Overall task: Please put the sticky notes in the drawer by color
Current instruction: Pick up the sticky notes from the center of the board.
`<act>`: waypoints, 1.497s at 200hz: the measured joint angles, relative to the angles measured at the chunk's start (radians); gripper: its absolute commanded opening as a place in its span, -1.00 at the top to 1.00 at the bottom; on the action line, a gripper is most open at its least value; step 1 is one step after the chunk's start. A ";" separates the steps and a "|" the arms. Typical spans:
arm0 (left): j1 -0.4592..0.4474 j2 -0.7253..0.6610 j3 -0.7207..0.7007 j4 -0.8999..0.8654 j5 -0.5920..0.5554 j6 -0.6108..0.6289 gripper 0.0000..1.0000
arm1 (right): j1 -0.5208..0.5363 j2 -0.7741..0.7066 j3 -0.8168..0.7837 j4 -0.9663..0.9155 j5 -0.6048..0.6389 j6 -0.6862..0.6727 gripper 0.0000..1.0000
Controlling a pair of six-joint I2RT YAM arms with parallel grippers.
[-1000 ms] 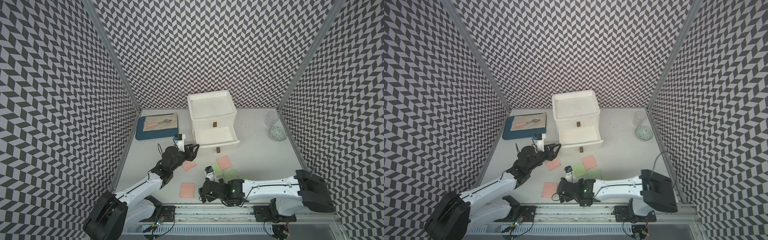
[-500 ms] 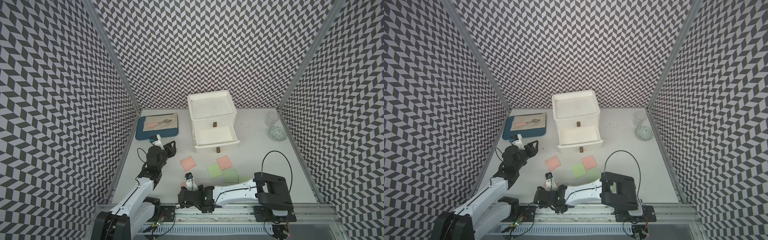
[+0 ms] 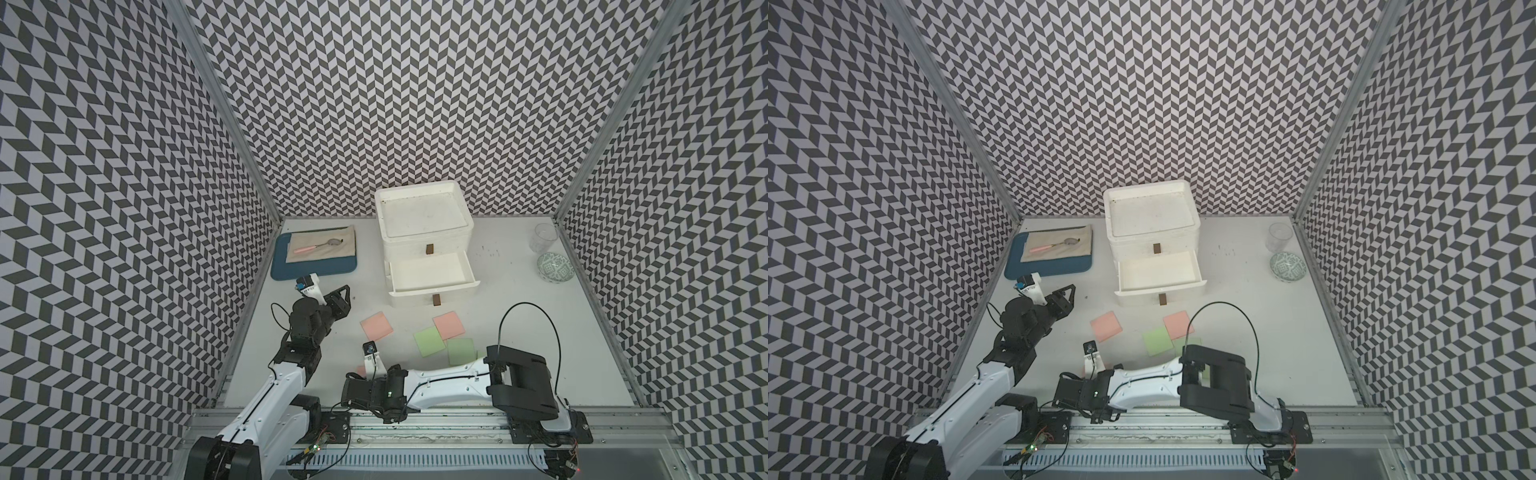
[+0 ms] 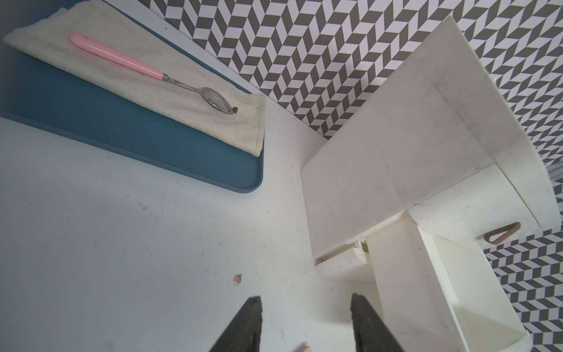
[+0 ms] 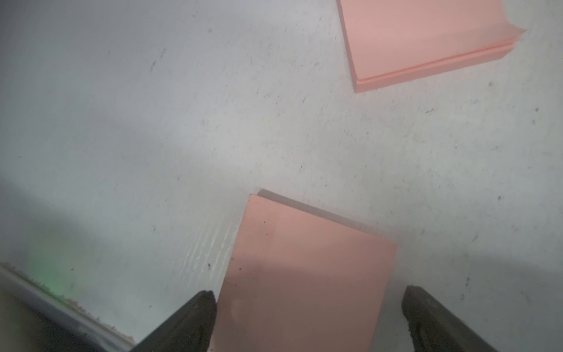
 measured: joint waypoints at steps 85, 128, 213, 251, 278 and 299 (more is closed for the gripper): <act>0.000 -0.018 -0.006 0.013 0.029 -0.005 -0.02 | 0.011 0.037 0.055 -0.016 0.000 -0.022 -0.99; 0.000 -0.021 -0.006 0.019 0.037 -0.008 -0.02 | 0.014 0.038 0.053 -0.016 0.016 -0.021 -0.99; 0.000 -0.026 -0.010 0.032 0.047 -0.013 -0.02 | -0.029 -0.109 -0.205 -0.010 0.096 0.026 -1.00; 0.000 -0.017 -0.016 0.050 0.053 -0.019 -0.02 | -0.058 -0.160 -0.277 0.041 0.079 -0.010 -1.00; 0.000 0.000 -0.026 0.065 0.057 -0.019 -0.02 | -0.063 -0.153 -0.264 0.054 0.071 -0.061 -0.99; 0.000 0.021 -0.026 0.072 0.067 -0.019 -0.02 | -0.081 -0.142 -0.248 0.080 0.039 -0.136 -0.99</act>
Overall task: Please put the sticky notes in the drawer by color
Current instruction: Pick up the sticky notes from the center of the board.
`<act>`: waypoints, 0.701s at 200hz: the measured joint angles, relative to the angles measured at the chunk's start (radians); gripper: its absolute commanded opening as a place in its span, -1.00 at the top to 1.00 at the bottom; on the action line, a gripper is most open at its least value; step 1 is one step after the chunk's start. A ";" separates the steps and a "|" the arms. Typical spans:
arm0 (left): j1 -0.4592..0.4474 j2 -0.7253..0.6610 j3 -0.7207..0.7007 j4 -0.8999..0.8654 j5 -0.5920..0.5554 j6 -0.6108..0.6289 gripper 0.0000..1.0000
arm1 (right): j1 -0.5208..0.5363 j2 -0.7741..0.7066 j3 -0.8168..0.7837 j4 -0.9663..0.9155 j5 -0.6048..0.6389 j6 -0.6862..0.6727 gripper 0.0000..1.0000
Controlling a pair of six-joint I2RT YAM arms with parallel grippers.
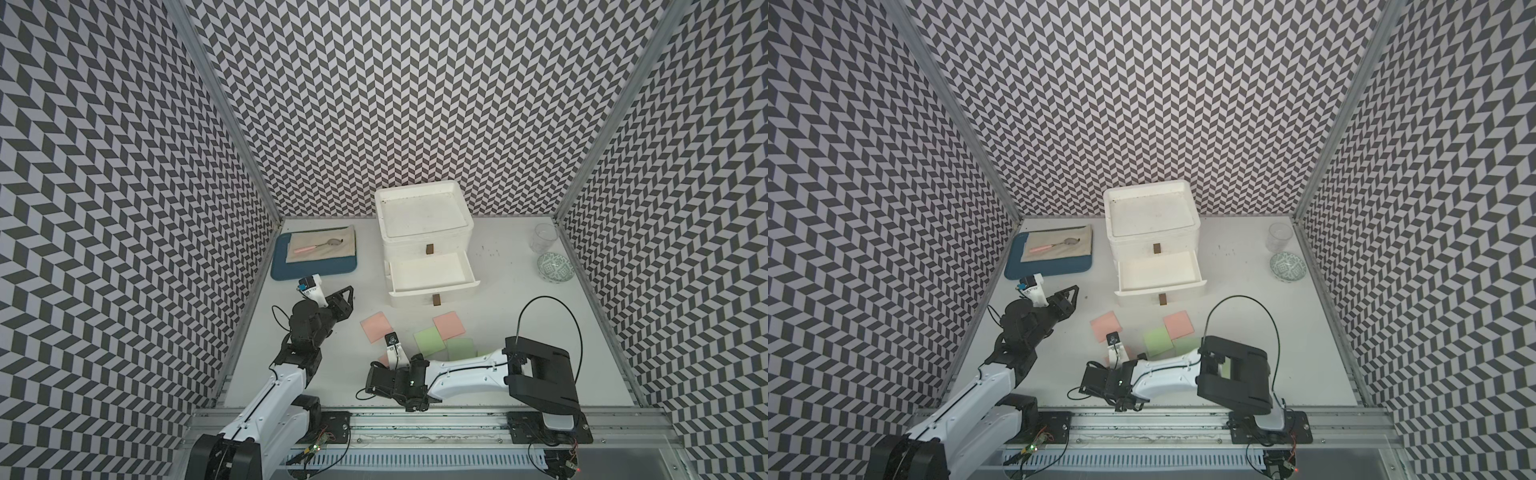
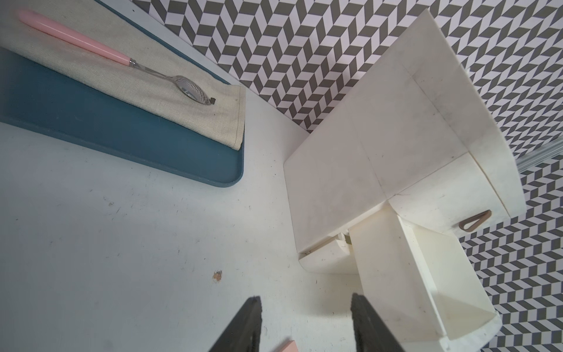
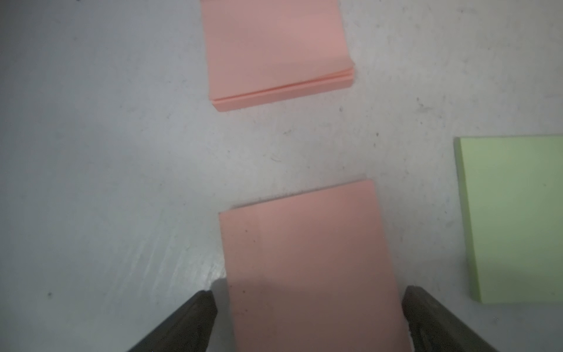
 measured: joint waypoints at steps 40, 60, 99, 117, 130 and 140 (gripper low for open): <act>0.000 0.011 0.000 0.006 0.011 0.000 -0.03 | -0.031 -0.005 -0.001 0.023 -0.053 -0.090 -0.97; 0.000 0.011 0.000 0.010 0.011 0.000 -0.03 | -0.027 -0.002 0.003 0.013 -0.051 -0.099 -0.87; 0.000 0.017 0.000 0.023 0.012 0.000 -0.03 | -0.019 -0.002 -0.011 0.042 -0.040 -0.103 -0.46; 0.000 0.030 0.000 0.026 0.015 0.001 -0.03 | -0.019 -0.034 -0.059 0.070 -0.041 -0.119 -0.43; 0.000 0.034 0.000 0.026 0.016 0.003 -0.03 | -0.021 -0.066 -0.096 0.080 -0.051 -0.132 -0.43; 0.000 0.033 0.000 0.027 0.021 0.005 -0.03 | -0.026 -0.095 -0.125 0.080 -0.060 -0.145 -0.43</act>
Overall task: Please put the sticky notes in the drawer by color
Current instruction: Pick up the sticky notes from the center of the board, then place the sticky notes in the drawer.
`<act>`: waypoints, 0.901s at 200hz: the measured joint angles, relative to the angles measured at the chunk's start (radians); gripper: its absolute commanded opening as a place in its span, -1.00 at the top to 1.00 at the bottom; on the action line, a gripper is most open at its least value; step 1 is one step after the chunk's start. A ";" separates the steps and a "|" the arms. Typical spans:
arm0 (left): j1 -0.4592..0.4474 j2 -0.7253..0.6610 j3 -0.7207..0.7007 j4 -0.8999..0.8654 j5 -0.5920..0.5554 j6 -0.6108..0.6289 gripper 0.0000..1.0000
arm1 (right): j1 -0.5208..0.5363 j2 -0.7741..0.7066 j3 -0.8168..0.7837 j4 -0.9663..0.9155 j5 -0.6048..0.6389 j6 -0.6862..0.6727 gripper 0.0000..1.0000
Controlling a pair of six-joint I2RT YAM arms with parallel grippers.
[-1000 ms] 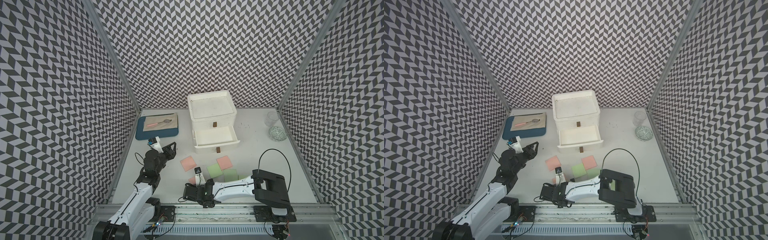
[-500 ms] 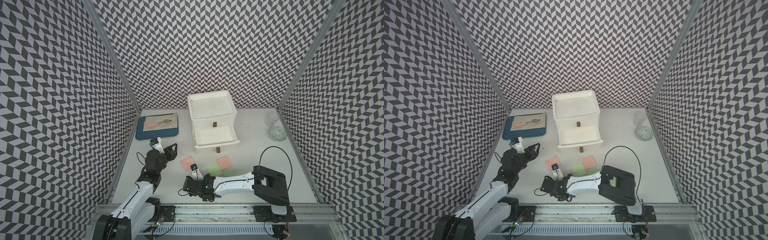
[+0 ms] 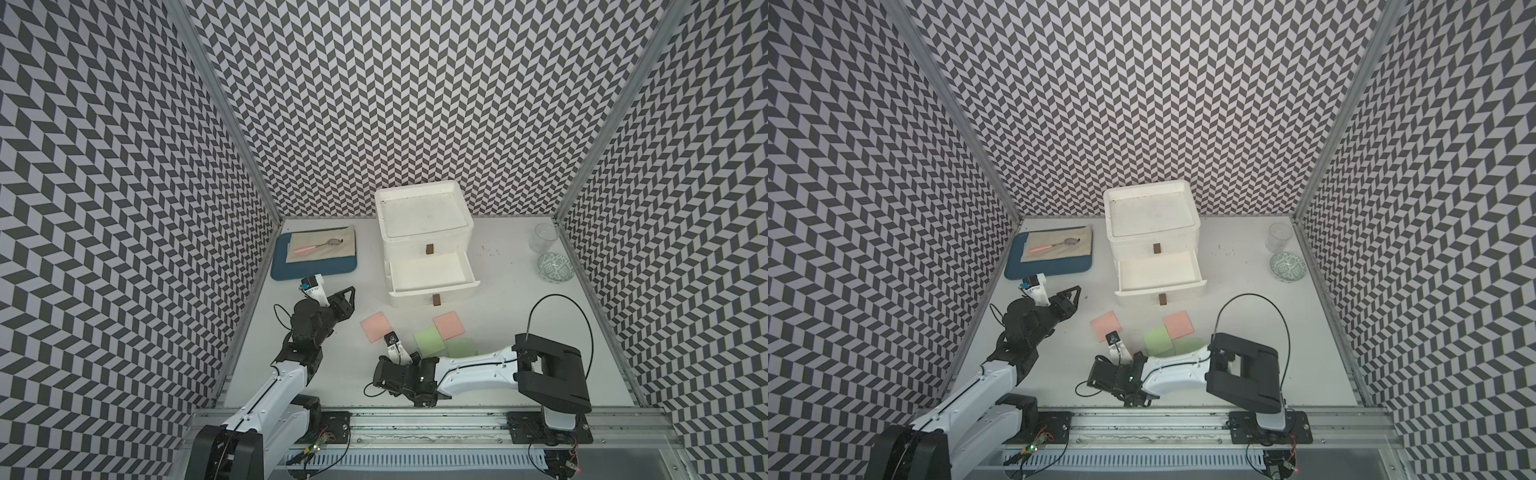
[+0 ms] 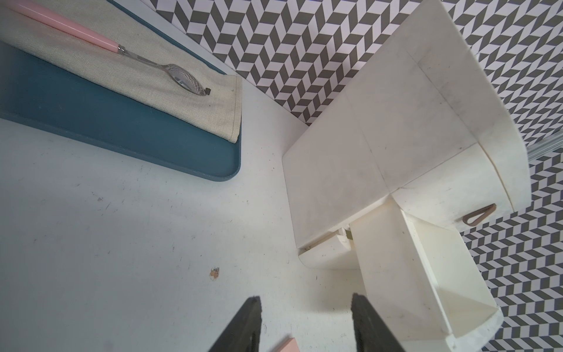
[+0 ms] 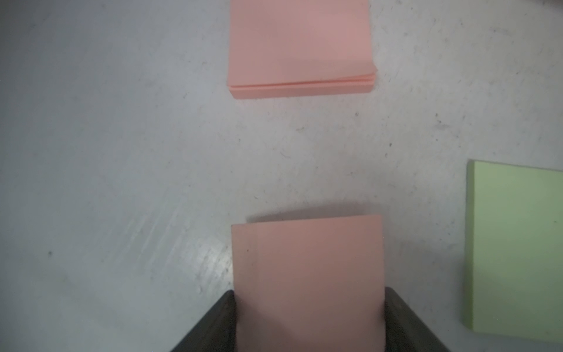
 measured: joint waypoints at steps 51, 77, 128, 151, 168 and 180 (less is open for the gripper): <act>-0.016 -0.006 0.008 0.031 0.107 -0.034 -0.03 | -0.091 -0.303 -0.182 0.034 -0.097 -0.134 -0.45; -0.053 -0.008 0.024 0.073 0.253 -0.132 -0.03 | -0.191 -0.526 -0.245 0.118 -0.158 -0.206 -0.45; -0.282 -0.065 0.109 0.095 0.391 -0.248 0.00 | -0.270 -0.761 -0.300 0.208 -0.222 -0.334 -0.48; -0.377 -0.024 0.135 0.122 0.422 -0.277 0.01 | -0.307 -0.789 -0.301 0.218 -0.253 -0.373 -0.48; -0.435 0.027 0.156 0.128 0.428 -0.284 0.04 | -0.322 -0.793 -0.306 0.226 -0.269 -0.393 -0.49; -0.465 0.064 0.169 0.130 0.427 -0.285 0.04 | -0.325 -0.795 -0.312 0.229 -0.283 -0.403 -0.48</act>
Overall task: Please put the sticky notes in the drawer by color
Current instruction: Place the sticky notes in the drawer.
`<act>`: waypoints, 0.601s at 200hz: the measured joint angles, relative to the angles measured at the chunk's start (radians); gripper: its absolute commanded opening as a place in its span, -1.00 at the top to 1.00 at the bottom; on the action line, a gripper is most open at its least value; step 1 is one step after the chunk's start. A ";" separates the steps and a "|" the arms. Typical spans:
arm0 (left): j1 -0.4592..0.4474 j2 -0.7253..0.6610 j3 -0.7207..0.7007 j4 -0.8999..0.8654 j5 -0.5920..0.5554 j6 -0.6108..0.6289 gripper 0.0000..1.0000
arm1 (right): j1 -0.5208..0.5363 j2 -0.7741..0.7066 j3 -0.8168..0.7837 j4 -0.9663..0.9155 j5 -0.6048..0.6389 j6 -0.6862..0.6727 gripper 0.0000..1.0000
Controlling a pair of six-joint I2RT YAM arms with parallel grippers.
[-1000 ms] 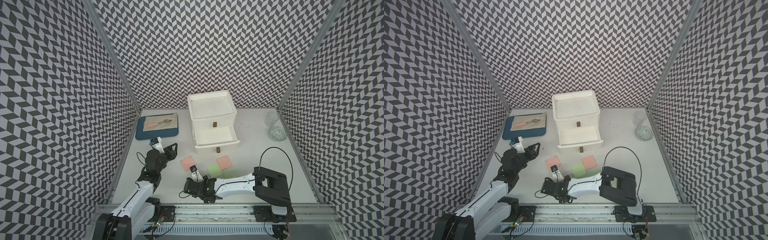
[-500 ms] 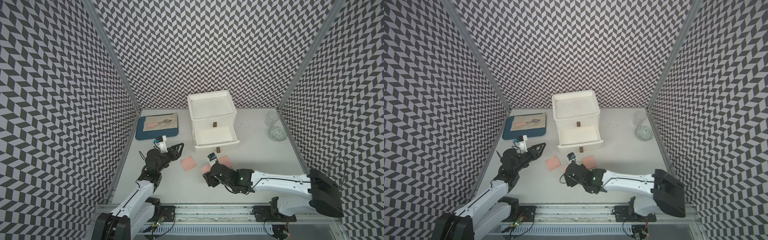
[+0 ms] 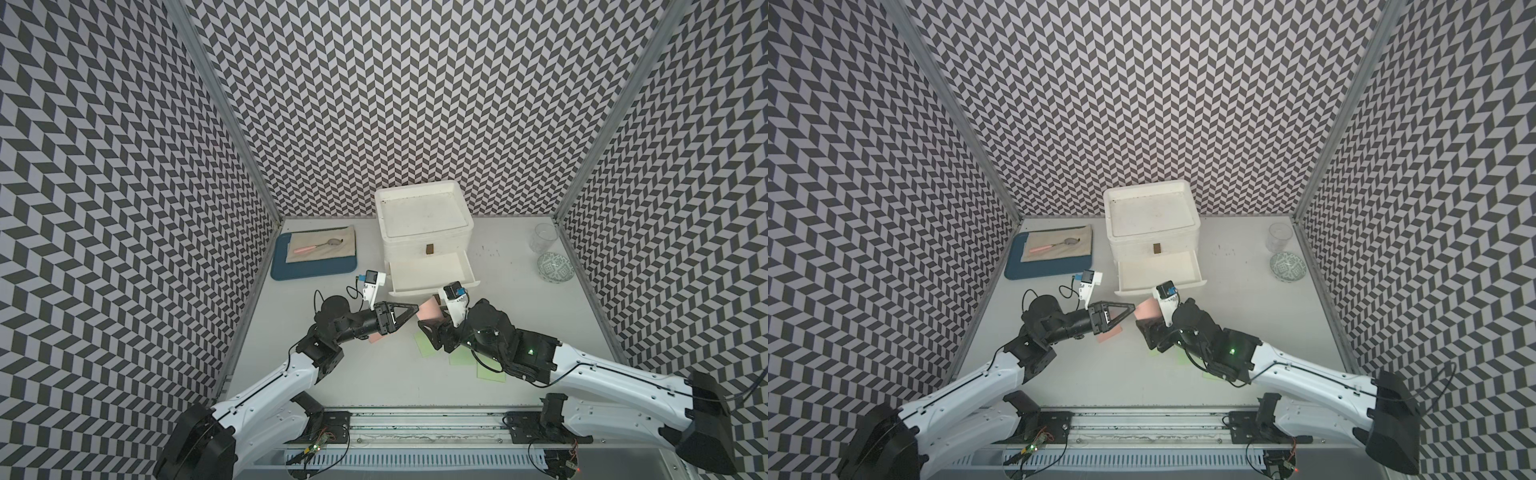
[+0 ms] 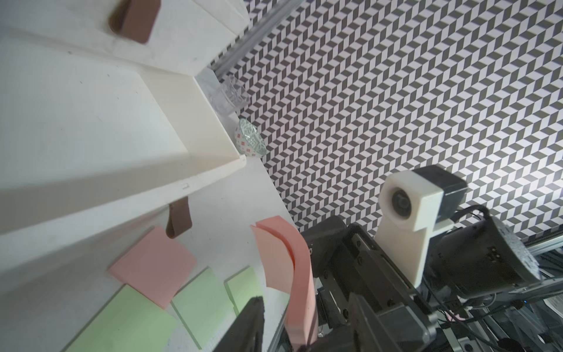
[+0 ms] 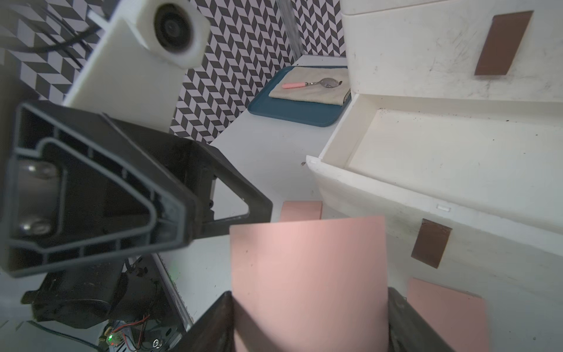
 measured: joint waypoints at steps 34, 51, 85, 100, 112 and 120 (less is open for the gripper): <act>-0.045 0.081 0.038 0.009 -0.010 -0.007 0.18 | -0.012 -0.013 -0.011 0.005 -0.031 -0.020 -0.49; -0.056 0.111 0.056 0.020 -0.016 -0.011 0.45 | -0.025 -0.024 -0.014 0.006 -0.041 -0.025 -0.52; -0.064 0.125 0.069 0.028 -0.030 -0.005 0.92 | -0.050 -0.042 -0.027 0.010 -0.048 -0.035 -0.74; -0.064 0.120 0.069 0.014 -0.048 -0.004 0.98 | -0.066 -0.053 -0.033 0.008 -0.053 -0.034 -0.83; -0.063 0.108 0.071 -0.004 -0.068 0.008 1.00 | -0.082 -0.064 -0.036 0.005 -0.063 -0.034 -0.89; -0.059 0.097 0.071 -0.017 -0.074 0.013 1.00 | -0.097 -0.074 -0.037 0.002 -0.068 -0.034 -0.91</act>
